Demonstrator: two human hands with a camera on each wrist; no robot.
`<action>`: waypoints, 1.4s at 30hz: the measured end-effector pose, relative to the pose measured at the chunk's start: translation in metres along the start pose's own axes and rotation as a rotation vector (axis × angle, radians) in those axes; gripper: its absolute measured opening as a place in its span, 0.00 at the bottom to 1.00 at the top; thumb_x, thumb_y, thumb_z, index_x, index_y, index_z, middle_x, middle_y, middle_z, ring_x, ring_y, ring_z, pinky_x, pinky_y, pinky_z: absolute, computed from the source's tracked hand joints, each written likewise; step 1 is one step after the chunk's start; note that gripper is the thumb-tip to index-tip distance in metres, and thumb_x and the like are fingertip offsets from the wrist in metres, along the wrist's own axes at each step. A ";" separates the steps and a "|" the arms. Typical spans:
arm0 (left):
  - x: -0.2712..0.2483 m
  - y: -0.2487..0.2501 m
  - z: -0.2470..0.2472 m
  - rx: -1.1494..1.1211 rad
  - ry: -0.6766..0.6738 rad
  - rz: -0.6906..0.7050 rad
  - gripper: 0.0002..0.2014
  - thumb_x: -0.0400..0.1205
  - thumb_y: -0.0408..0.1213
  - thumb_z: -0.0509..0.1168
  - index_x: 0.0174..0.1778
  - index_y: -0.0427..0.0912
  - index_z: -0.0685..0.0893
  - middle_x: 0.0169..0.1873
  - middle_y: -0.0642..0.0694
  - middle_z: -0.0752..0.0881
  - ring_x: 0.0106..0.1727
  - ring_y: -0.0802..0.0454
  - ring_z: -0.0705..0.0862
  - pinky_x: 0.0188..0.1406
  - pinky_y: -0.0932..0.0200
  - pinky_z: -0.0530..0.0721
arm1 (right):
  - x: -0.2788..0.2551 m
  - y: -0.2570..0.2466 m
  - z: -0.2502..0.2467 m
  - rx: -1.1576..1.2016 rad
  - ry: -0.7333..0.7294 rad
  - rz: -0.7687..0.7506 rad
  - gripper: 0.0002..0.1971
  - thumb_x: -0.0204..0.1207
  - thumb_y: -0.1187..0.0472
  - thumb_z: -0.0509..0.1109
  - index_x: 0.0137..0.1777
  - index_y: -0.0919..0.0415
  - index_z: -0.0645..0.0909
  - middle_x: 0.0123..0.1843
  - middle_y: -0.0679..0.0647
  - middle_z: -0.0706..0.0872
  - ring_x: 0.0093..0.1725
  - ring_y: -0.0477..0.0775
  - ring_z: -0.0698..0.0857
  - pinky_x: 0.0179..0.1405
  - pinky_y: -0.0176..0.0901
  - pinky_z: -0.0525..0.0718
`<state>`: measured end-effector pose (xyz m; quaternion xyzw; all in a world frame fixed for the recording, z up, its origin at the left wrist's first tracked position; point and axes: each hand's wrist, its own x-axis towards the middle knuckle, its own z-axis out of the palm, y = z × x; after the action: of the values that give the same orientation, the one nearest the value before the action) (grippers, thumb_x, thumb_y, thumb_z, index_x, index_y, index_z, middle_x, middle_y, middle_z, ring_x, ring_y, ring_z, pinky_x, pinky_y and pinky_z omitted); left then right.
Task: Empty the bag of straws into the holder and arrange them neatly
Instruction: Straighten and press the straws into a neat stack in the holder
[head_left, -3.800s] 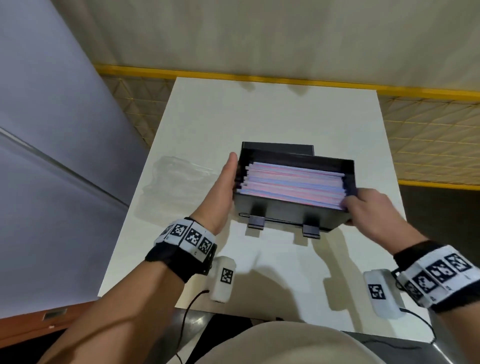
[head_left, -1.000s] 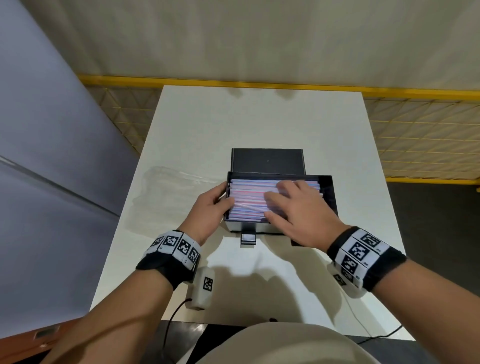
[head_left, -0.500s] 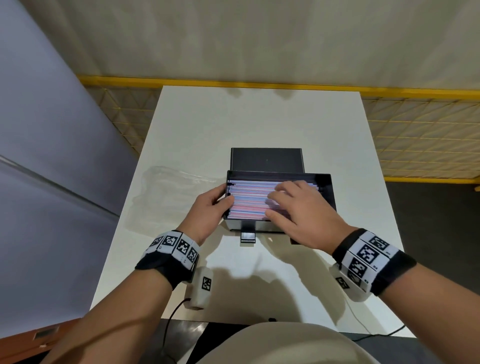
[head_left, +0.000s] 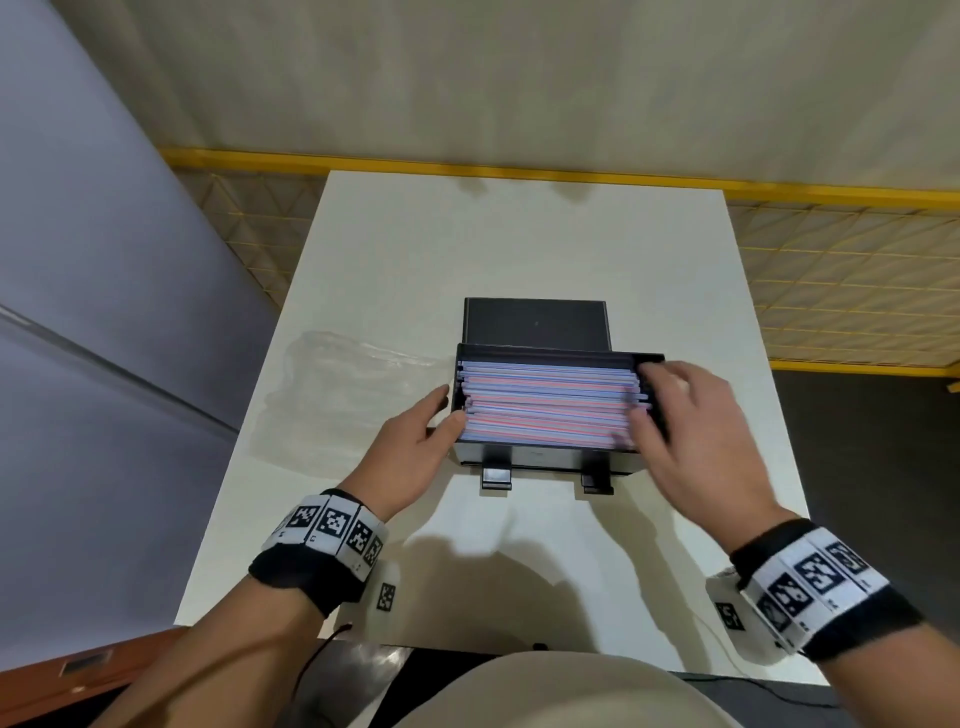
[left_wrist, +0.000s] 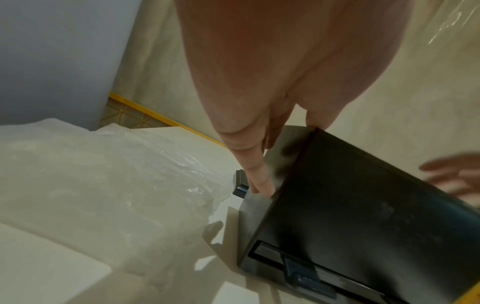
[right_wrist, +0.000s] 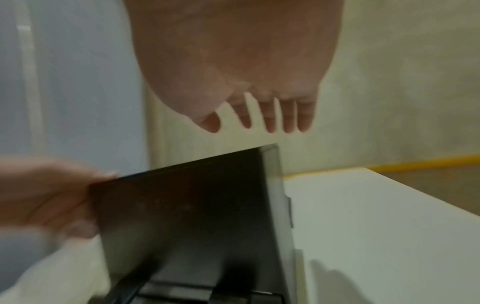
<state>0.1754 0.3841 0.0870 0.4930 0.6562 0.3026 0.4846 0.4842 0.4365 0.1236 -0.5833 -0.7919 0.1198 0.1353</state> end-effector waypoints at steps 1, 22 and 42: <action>-0.002 0.004 0.001 0.021 -0.008 0.013 0.22 0.84 0.60 0.57 0.75 0.72 0.77 0.65 0.64 0.88 0.63 0.57 0.89 0.72 0.41 0.85 | 0.000 0.006 -0.002 0.053 -0.057 0.153 0.21 0.88 0.54 0.61 0.77 0.61 0.75 0.71 0.66 0.80 0.69 0.69 0.78 0.68 0.59 0.77; 0.027 0.025 0.015 0.064 0.185 0.048 0.19 0.91 0.37 0.54 0.71 0.59 0.85 0.57 0.57 0.91 0.59 0.54 0.87 0.62 0.56 0.82 | 0.022 0.012 0.017 0.275 -0.125 0.347 0.09 0.87 0.62 0.56 0.50 0.56 0.78 0.38 0.58 0.88 0.37 0.60 0.84 0.34 0.51 0.77; 0.059 0.030 -0.005 -0.142 0.130 -0.011 0.27 0.92 0.38 0.59 0.51 0.83 0.87 0.51 0.73 0.91 0.56 0.69 0.87 0.70 0.51 0.82 | 0.065 0.018 0.023 0.238 -0.125 0.270 0.09 0.87 0.61 0.56 0.54 0.63 0.77 0.42 0.64 0.86 0.39 0.69 0.82 0.38 0.56 0.82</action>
<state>0.1783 0.4503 0.0950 0.4335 0.6657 0.3769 0.4763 0.4736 0.5031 0.1011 -0.6555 -0.6937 0.2656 0.1364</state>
